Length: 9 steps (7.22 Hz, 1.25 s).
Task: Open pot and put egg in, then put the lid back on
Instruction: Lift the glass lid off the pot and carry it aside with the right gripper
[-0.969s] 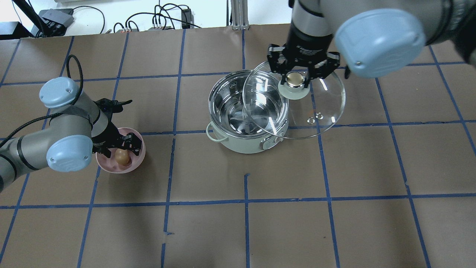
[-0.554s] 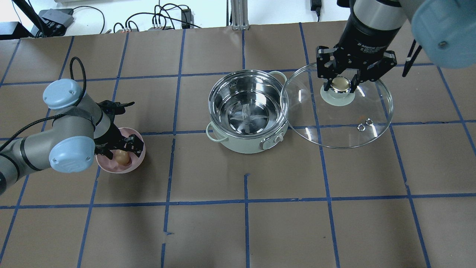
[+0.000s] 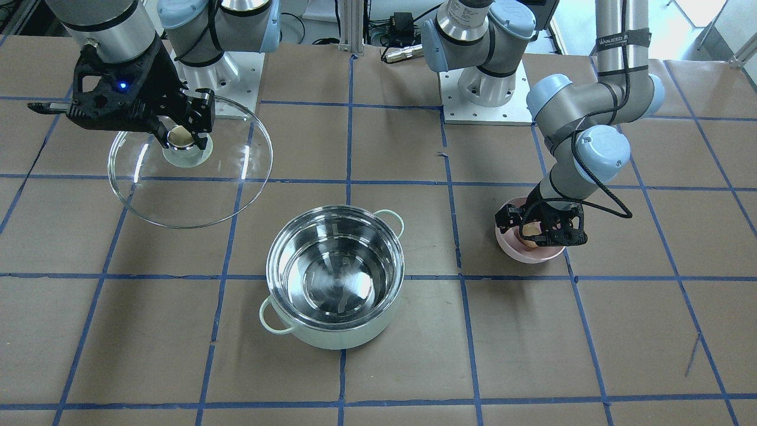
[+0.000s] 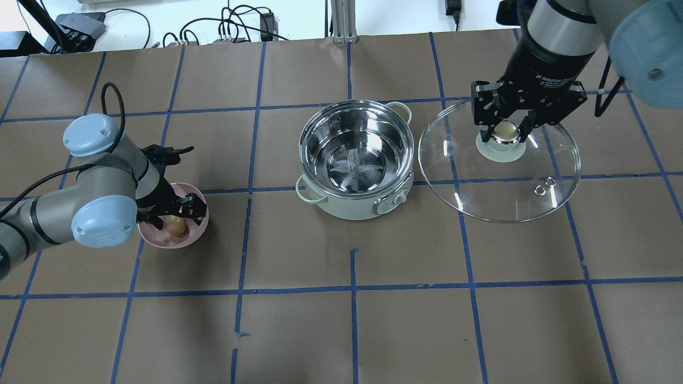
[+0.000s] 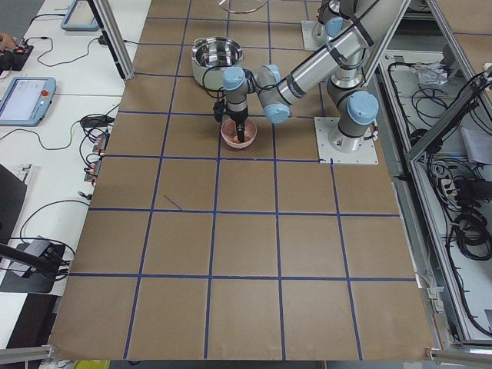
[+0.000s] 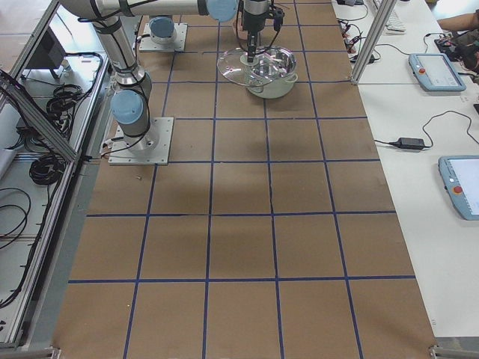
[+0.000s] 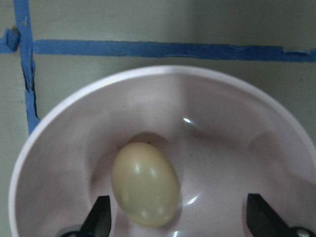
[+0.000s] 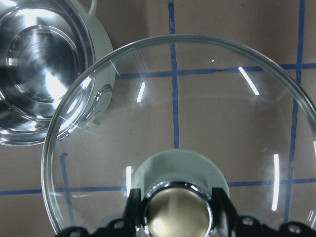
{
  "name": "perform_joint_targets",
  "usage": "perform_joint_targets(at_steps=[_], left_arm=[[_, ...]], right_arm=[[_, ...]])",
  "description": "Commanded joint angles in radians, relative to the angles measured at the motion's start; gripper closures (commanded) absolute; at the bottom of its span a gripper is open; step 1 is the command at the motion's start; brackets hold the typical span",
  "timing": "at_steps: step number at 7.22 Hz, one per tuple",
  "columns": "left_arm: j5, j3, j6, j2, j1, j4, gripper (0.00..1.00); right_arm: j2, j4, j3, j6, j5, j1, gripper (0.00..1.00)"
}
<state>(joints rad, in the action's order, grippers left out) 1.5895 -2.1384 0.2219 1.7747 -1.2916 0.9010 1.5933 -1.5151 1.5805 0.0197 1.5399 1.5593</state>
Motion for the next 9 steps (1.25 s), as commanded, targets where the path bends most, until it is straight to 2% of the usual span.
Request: perform_joint_targets(at_steps=[1, 4, 5, 6, 8, 9], left_arm=[[-0.002, -0.002, -0.035, -0.001, 0.000, -0.001, 0.05], [0.000, -0.003, -0.038, -0.003, 0.005, -0.002, 0.05], [-0.002, -0.003, -0.038, -0.001, 0.005, -0.002, 0.16], [0.000, -0.002, -0.039, -0.001, 0.005, -0.001, 0.35], [-0.020, -0.003, -0.039, -0.001, 0.005, 0.001, 0.41], [-0.023, -0.003, -0.039, -0.001, 0.003, 0.006, 0.48]], right_arm=[[0.000, 0.001, 0.001, -0.085, -0.001, -0.033, 0.76], [0.004, -0.004, 0.027, -0.116, -0.003, -0.068, 0.76], [0.004, -0.005, 0.027, -0.112, -0.006, -0.067, 0.76], [0.004, -0.005, 0.027, -0.115, -0.007, -0.068, 0.76], [0.010, -0.002, 0.027, -0.113, -0.007, -0.067, 0.75], [0.010, 0.001, 0.029, -0.115, -0.007, -0.067, 0.75]])
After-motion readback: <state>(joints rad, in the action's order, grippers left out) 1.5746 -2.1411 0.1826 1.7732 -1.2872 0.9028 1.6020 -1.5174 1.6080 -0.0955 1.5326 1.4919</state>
